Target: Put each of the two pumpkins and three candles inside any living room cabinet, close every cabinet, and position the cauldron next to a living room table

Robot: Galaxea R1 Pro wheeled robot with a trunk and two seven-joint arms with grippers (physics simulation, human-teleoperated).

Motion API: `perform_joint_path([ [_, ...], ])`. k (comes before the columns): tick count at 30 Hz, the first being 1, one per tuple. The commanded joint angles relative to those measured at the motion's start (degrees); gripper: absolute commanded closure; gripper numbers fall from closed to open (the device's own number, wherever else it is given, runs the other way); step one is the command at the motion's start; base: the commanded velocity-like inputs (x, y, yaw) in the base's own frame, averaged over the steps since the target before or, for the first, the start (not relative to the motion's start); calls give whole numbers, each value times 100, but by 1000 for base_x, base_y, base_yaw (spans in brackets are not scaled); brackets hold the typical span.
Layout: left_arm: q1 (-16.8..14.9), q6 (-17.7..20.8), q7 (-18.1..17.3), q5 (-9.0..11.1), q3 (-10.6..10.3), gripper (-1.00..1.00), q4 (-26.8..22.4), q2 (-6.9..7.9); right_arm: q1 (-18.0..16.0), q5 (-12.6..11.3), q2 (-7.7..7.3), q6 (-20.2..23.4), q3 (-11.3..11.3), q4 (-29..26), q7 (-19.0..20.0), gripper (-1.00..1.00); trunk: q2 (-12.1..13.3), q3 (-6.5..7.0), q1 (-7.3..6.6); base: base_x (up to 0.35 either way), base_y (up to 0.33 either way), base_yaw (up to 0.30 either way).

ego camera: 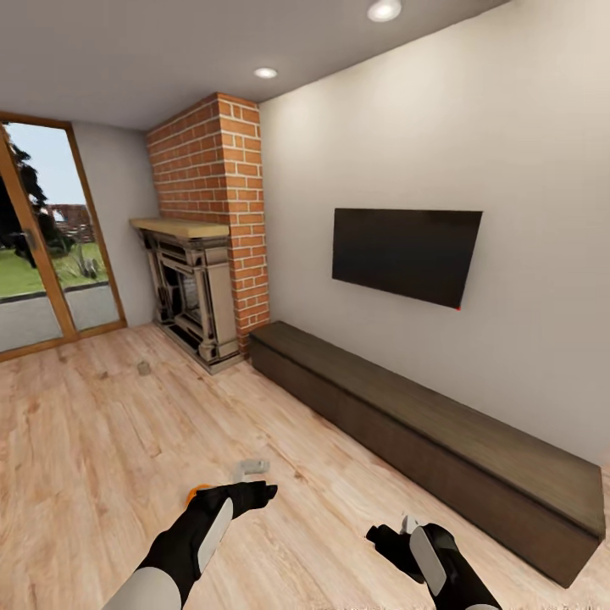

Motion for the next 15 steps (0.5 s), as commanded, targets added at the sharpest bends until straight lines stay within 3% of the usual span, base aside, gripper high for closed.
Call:
perform_joint_path([
  [1, 1, 30, 10, 55, -8, -100, -8, 3, -2, -60, 5, 19, -19, -9, -45, -100, -5, -6, 2, 0, 0, -266],
  [15, 1, 30, 11, 55, -8, -100, -8, 3, -2, -59, 4, 19, -41, -9, -45, -100, -5, -49, 2, 0, 0, -266],
])
